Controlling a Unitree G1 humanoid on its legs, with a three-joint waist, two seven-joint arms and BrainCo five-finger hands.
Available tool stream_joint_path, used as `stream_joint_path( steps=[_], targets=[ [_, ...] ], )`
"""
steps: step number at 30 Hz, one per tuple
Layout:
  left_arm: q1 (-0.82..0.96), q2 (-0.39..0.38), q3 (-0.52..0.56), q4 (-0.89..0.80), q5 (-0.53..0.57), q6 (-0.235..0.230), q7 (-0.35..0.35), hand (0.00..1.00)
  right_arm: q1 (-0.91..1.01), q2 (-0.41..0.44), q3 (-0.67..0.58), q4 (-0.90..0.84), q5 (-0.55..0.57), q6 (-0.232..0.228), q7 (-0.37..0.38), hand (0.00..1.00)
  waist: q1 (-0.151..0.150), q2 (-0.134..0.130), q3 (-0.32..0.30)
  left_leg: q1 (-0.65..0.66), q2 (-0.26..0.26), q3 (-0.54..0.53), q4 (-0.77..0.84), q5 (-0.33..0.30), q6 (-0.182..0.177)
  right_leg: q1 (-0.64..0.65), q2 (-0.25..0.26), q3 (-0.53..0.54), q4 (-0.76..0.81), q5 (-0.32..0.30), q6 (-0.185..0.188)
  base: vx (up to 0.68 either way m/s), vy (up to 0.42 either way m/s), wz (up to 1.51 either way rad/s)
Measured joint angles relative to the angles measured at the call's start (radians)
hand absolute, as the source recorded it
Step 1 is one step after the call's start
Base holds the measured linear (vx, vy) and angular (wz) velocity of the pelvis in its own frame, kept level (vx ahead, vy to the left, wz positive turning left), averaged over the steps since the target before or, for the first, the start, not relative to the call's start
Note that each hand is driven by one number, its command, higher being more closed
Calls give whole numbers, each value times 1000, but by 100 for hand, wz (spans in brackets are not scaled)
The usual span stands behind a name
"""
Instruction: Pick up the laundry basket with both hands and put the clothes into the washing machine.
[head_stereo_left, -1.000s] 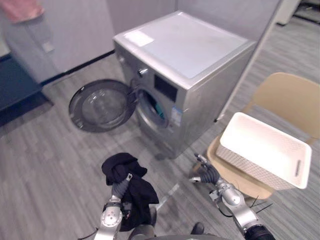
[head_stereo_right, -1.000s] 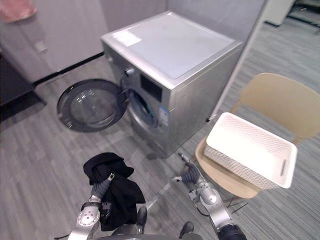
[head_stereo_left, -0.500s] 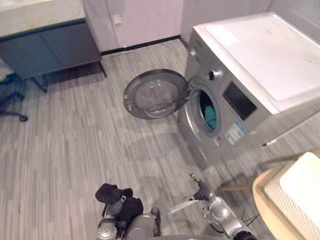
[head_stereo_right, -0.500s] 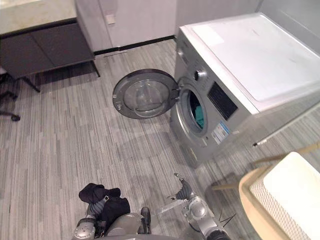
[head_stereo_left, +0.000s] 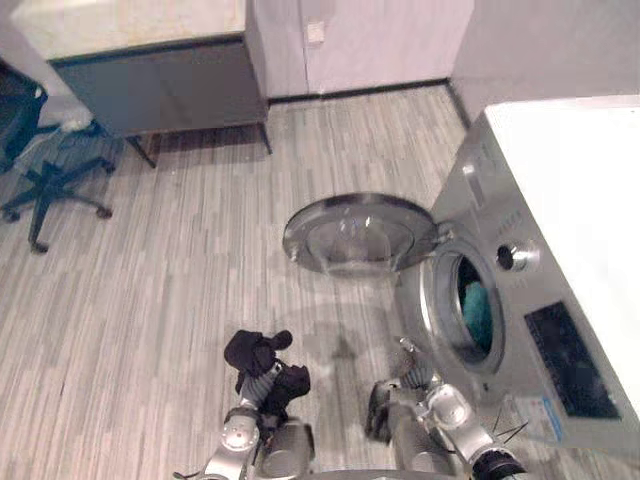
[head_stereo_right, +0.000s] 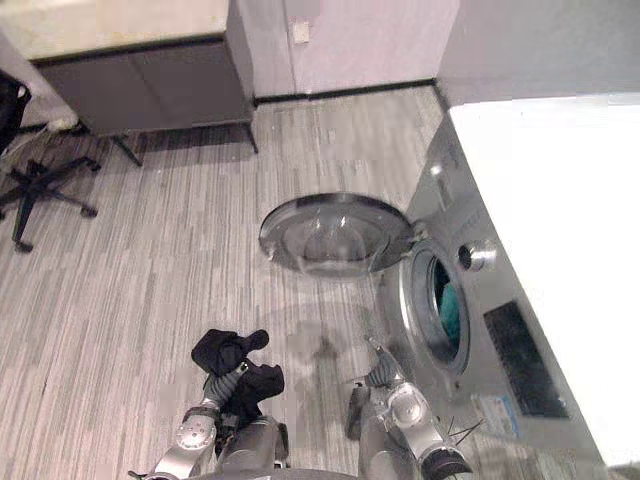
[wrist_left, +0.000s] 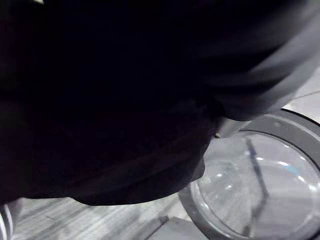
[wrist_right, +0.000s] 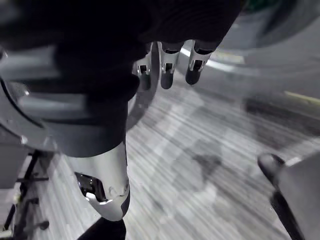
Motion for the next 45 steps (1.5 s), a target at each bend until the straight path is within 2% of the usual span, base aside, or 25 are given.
stream_joint_path(
  steps=[4, 5, 6, 7, 8, 9, 10, 12, 15, 17, 18, 19, 21, 22, 25, 26, 28, 29, 31, 33, 35, 39, 41, 43, 45],
  targets=[
    [-39, -26, -18, -44, -1, -15, -18, 100, -6, 0, -61, 0, 12, 1, -26, 0, 0, -17, 4, -58, -55, -51, -298, -8, 1, 73, -1, 58, -54, 6, 10, 348, -9, -49],
    [-53, -27, -43, -46, -1, -17, -19, 100, -13, 10, -78, 0, 20, 1, -31, 0, 1, -20, 6, -38, -120, -187, -549, 5, -20, 77, 0, 118, -47, 6, 21, 247, 123, -93],
    [-55, -28, -49, -46, -1, -17, -20, 100, -14, 11, -79, -1, 21, -1, -33, 0, 1, -19, 6, -23, -134, -238, -620, 26, -42, 77, 1, 137, -45, 1, 36, 287, 186, -114],
    [-55, -31, -56, -45, -1, -17, -20, 100, -15, 11, -77, -1, 21, -2, -34, 0, 1, -12, 4, -13, -143, -283, -688, 62, -71, 76, 11, 171, -40, -8, 52, 247, 218, -145],
    [-48, -42, -75, -44, -1, -18, -20, 100, -11, 1, -76, -1, 21, -3, -34, 0, 2, 26, -2, 0, -110, -325, -735, 214, -72, 76, 59, 243, -29, -35, 95, 283, 317, -159],
    [-68, -40, -82, -30, -1, -15, -22, 100, -12, 18, -81, 2, 21, 0, -36, 0, -2, 9, 6, 2, -113, -296, -701, 174, -40, 69, 53, 291, -16, -53, 115, 203, 292, -150],
    [-77, -32, -87, -25, -1, -12, -23, 100, -8, 26, -84, -7, 20, -1, -39, 0, -3, -11, 4, 2, -118, -260, -702, 173, -40, 49, 40, 323, -3, -51, 121, 120, 276, -96],
    [-93, -17, -94, -28, -2, -14, -22, 100, 7, 40, -77, -8, 20, 0, -46, 0, 1, -38, 2, 16, -124, -165, -701, 147, -2, 19, 30, 409, -3, -50, 150, 21, 221, -122],
    [-86, 4, -91, -28, -2, -14, -22, 100, 9, 49, -65, -8, 18, 0, -49, 0, -5, -43, 2, 43, -124, -10, -695, 108, 36, -11, 16, 549, -42, -13, 201, -80, 275, -153],
    [-77, 13, -75, -29, -2, -14, -22, 100, -5, 52, -50, -4, 8, 1, -49, 0, -8, -47, 1, 43, -96, 94, -696, 91, 57, -46, -16, 429, -50, 22, 170, -125, 146, -147],
    [-72, 22, -72, -34, -2, -11, -21, 100, -4, 54, -41, -4, 0, 2, -49, 0, -6, -54, 2, 48, -84, 147, -696, 86, 66, -71, -58, 264, -17, 24, 153, -100, 54, -149],
    [-71, 31, -73, -36, -2, -7, -21, 100, -1, 57, -35, -1, -1, 8, -49, 0, -4, -58, 2, 63, -70, 208, -698, 80, 74, -76, -127, 44, 39, -6, 107, -89, 35, -138],
    [-70, 37, -71, -48, -2, -3, -21, 100, 1, 60, -34, 7, -1, 16, -49, 0, -3, -59, 2, 86, -47, 279, -695, 66, 74, -61, -186, -160, 115, -56, 70, -70, -14, -135],
    [-69, 38, -62, -58, -2, -2, -22, 100, 6, 58, -33, 10, -1, 16, -48, 0, 0, -60, 3, 103, -31, 316, -675, 45, 56, -36, -201, -240, 119, -82, 81, -54, -41, -126],
    [-62, 37, -49, -70, -2, 0, -25, 100, 30, 54, -33, 10, -1, 18, -48, 0, -27, -53, 1, 141, 6, 342, -669, 32, 30, -6, -153, -210, 84, -80, 93, -5, -84, -64],
    [-52, 30, -41, -75, -1, 0, -42, 100, 50, 53, -31, 9, -1, 18, -48, 0, -28, -49, -9, 149, 46, 363, -639, 29, 8, 1, -110, -189, 48, -83, 84, 80, -135, -69],
    [-47, 27, -39, -86, -1, 0, -47, 100, 60, 37, -25, 10, 0, 18, -49, 0, -24, -49, -9, 87, 116, 325, -467, 36, 0, 9, -52, -139, 5, -64, 64, 98, -195, -95],
    [-43, 23, -35, -86, -1, 0, -49, 100, 60, 33, -26, 10, 0, 18, -50, 0, -23, -47, -9, 73, 123, 301, -429, 39, 2, 10, -43, -121, -1, -58, 56, 66, -125, -93],
    [-34, 14, -32, -86, -1, 2, -52, 100, 57, 27, -36, 9, 2, 18, -52, 0, -23, -46, -7, 47, 82, 178, -419, 23, -2, 7, -39, -70, -1, -41, 50, 73, 9, -79],
    [-35, 13, -32, -86, 1, 2, -55, 100, 59, 16, -52, 11, 2, 18, -52, 0, -22, -46, -7, 54, 5, 33, -524, 22, -2, 6, -42, -8, 1, -32, 60, 89, 86, -83],
    [-36, 13, -34, -86, 4, 1, -56, 100, 60, 15, -57, 11, 2, 17, -53, 0, -24, -37, -7, 71, -23, -17, -638, 55, -33, 1, -41, 21, 14, -32, 73, 60, 133, -58],
    [-89, 31, -67, -85, 40, 1, -55, 100, 70, 17, -61, 17, 2, 15, -51, 0, -28, -43, 0, 34, -81, 17, -628, 49, -22, -83, -111, 54, 100, -52, 128, 54, 184, -12],
    [-124, 42, -75, -89, 42, 2, -54, 100, 45, 16, -62, 16, 12, 15, -51, 0, -29, -45, 37, -9, -97, 23, -557, 38, -6, -134, -142, 66, 175, -71, 137, -28, 134, -2],
    [-191, 64, -73, -118, 60, 4, -40, 100, -32, 5, -79, -8, 43, 15, -55, 0, -40, -40, 118, -103, -91, 38, -407, -12, 21, -229, -163, 87, 302, -92, 141, -156, 105, -20],
    [-250, 75, -71, -130, 59, 5, -29, 100, -67, -5, -88, -49, 75, 15, -59, 0, -49, -44, 158, -174, -86, 50, -309, -56, 38, -310, -175, 114, 393, -120, 146, -211, 94, -24]
  ],
)
